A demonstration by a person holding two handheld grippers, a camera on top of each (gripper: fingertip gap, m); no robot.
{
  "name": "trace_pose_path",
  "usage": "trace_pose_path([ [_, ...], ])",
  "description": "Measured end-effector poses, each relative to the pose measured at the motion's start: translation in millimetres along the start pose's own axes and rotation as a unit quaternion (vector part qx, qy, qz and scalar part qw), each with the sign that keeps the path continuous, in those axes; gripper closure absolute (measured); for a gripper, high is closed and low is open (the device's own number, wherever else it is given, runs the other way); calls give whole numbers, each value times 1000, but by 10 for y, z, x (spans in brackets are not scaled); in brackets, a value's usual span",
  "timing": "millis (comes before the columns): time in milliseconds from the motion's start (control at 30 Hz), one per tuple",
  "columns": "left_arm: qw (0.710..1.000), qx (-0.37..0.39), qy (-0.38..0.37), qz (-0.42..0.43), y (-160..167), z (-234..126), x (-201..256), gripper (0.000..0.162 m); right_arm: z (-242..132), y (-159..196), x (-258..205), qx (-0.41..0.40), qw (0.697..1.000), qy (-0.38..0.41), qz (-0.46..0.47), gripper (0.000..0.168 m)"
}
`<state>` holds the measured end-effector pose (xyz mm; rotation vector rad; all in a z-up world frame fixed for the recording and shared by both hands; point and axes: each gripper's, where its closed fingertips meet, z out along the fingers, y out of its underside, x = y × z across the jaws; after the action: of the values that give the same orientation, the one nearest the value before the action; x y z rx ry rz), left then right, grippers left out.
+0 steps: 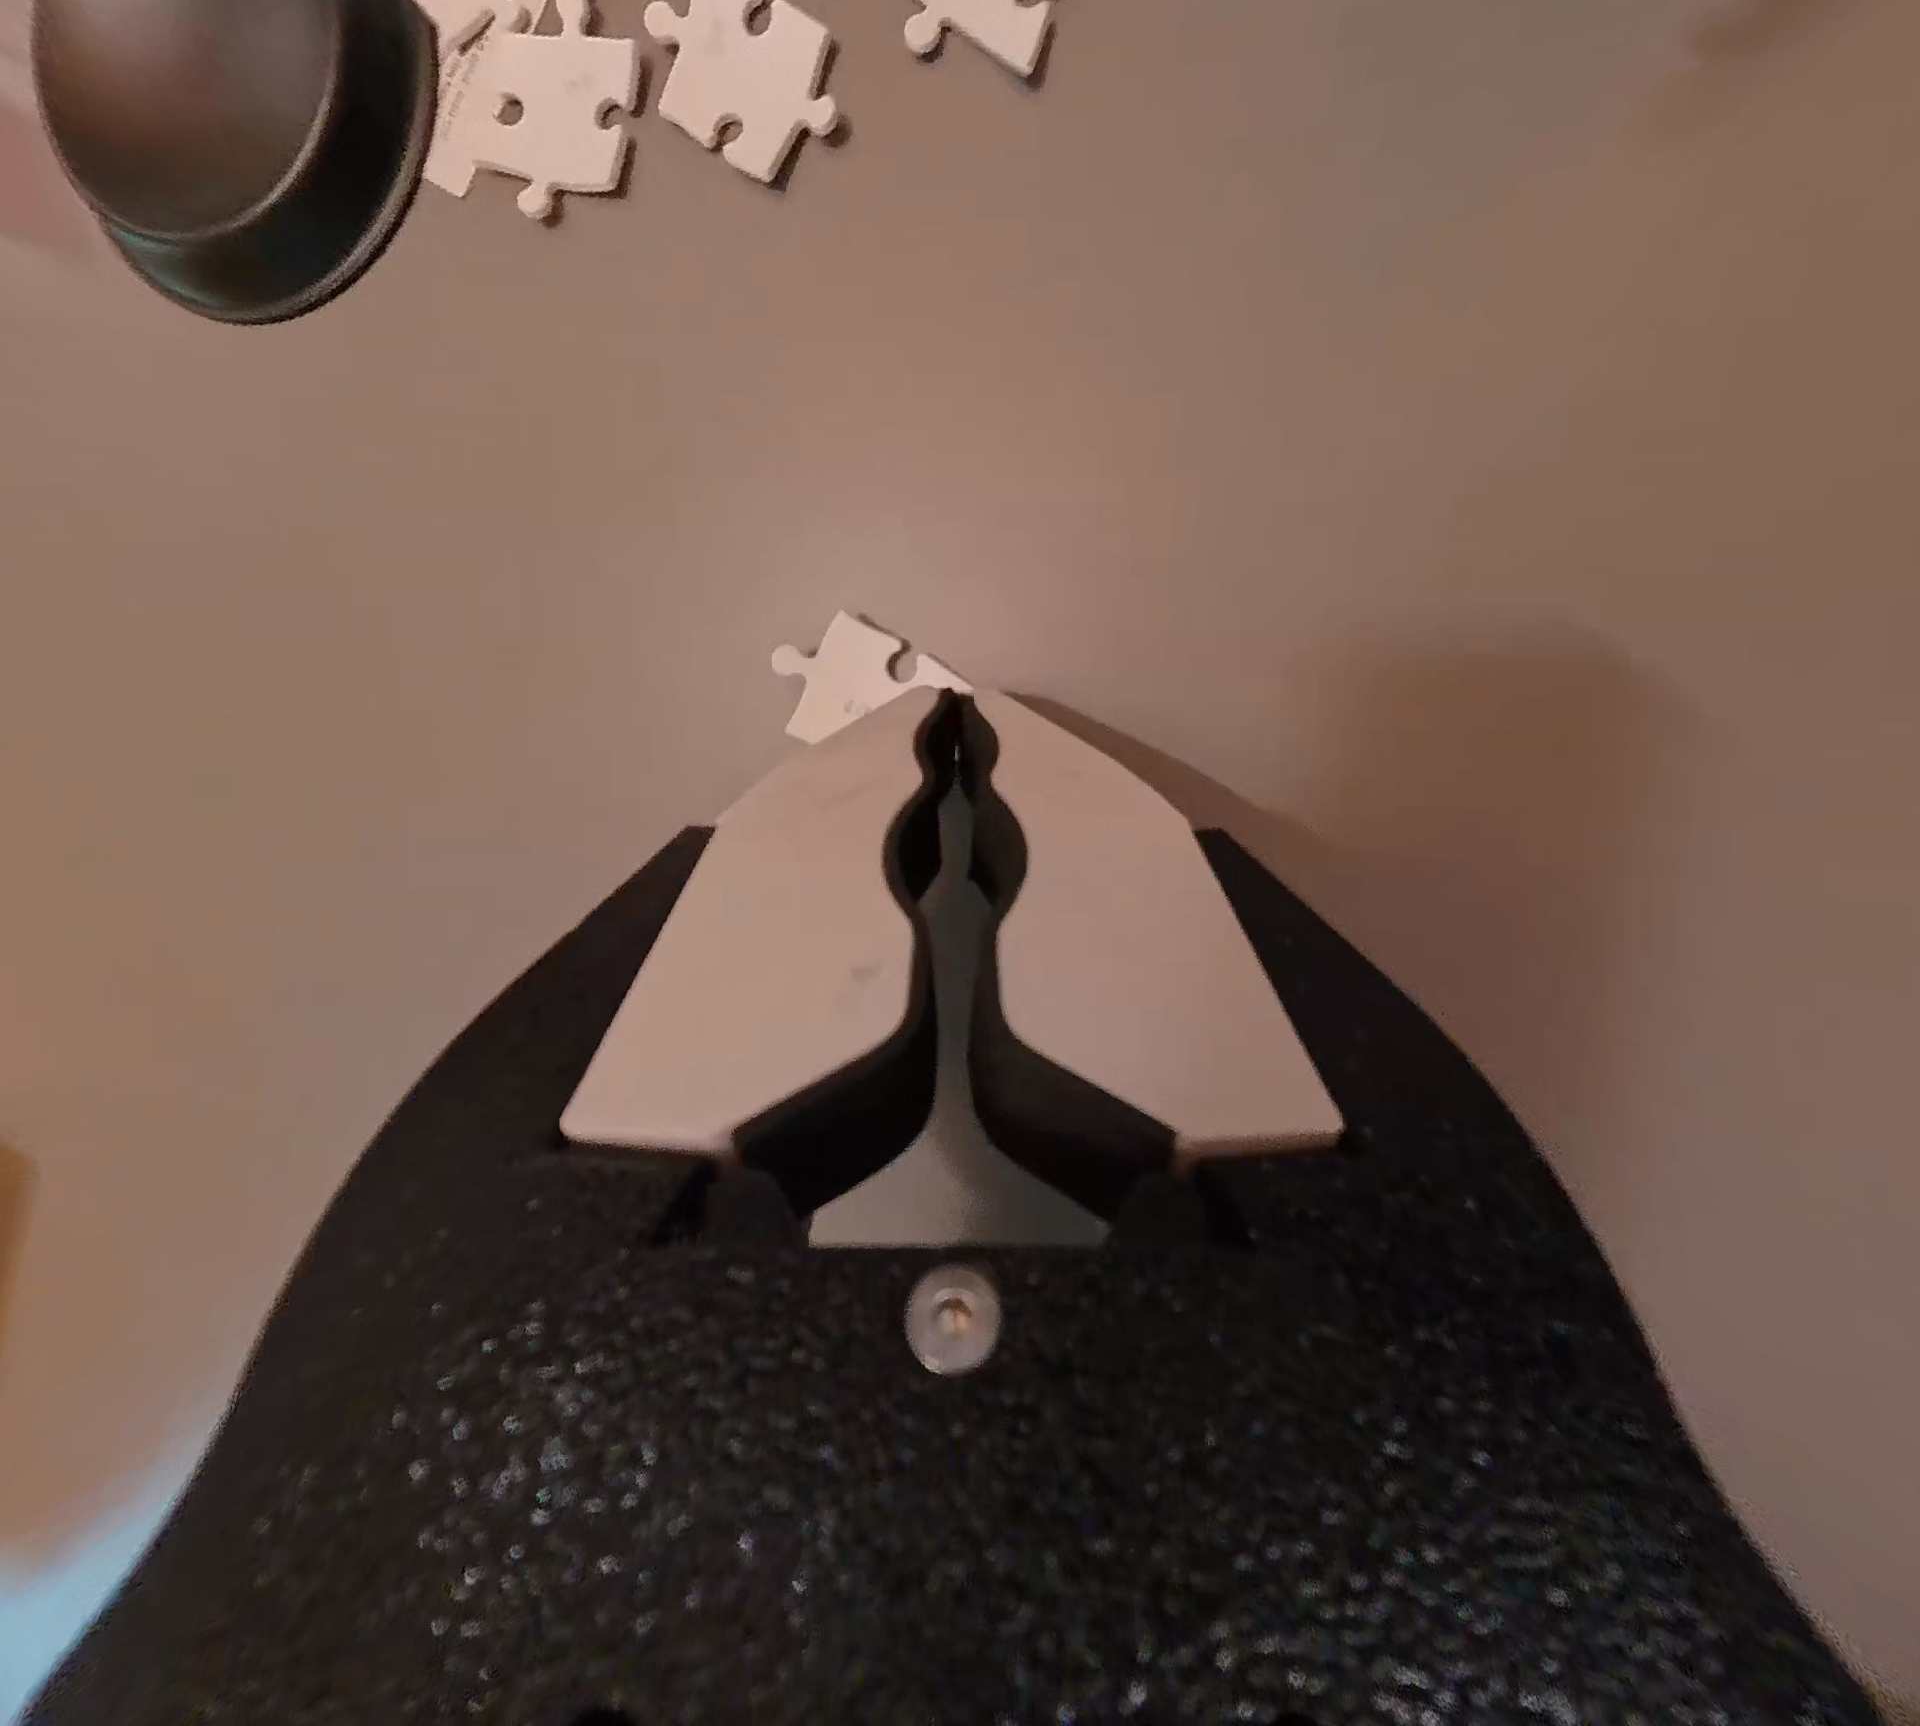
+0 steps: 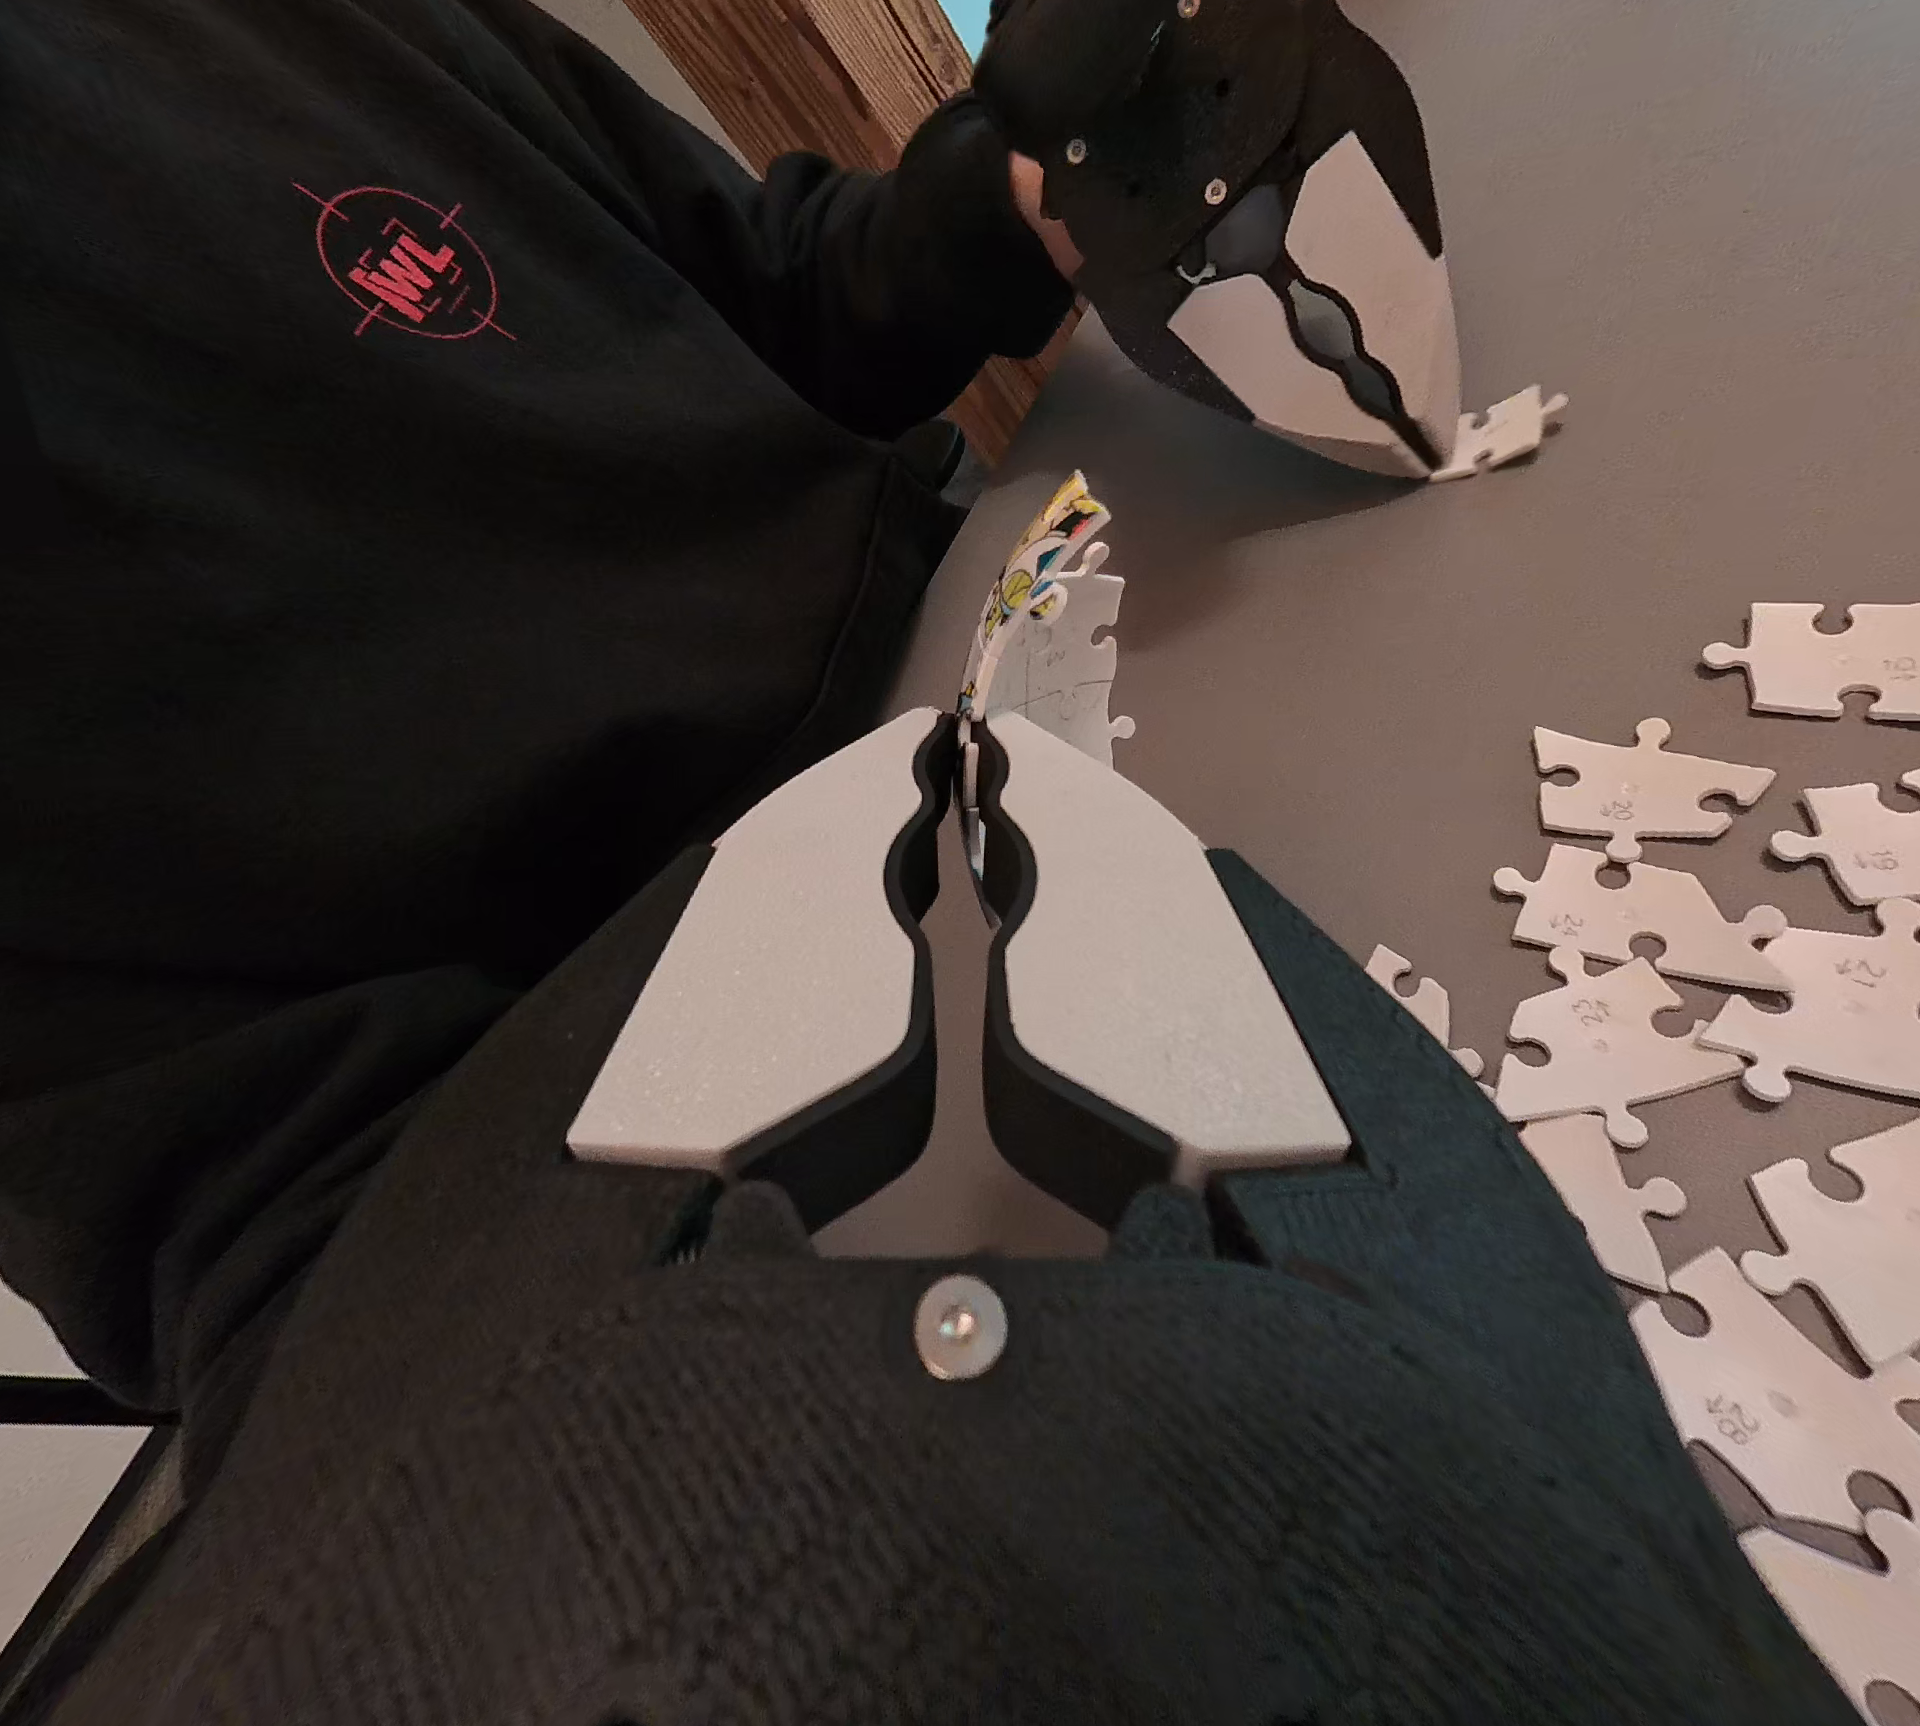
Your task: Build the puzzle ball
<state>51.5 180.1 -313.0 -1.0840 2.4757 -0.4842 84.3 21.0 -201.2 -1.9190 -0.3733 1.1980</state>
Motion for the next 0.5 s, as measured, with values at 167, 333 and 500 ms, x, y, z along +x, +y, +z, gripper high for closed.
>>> trace_pose_path([
  [167, 996, 65, -29, 55, -151, -167, -29, 162, -1, 1, -1, 0, 1000, 1, -1, 166],
  [333, 983, 104, -70, 132, -146, -317, -88, 146, 4, 2, 0, -2, 1000, 1, -1, 165],
  [500, 980, 54, -89, 168, -5, -176, -68, 125, 3, 1, 8, -1, 1000, 1, 0, 166],
])
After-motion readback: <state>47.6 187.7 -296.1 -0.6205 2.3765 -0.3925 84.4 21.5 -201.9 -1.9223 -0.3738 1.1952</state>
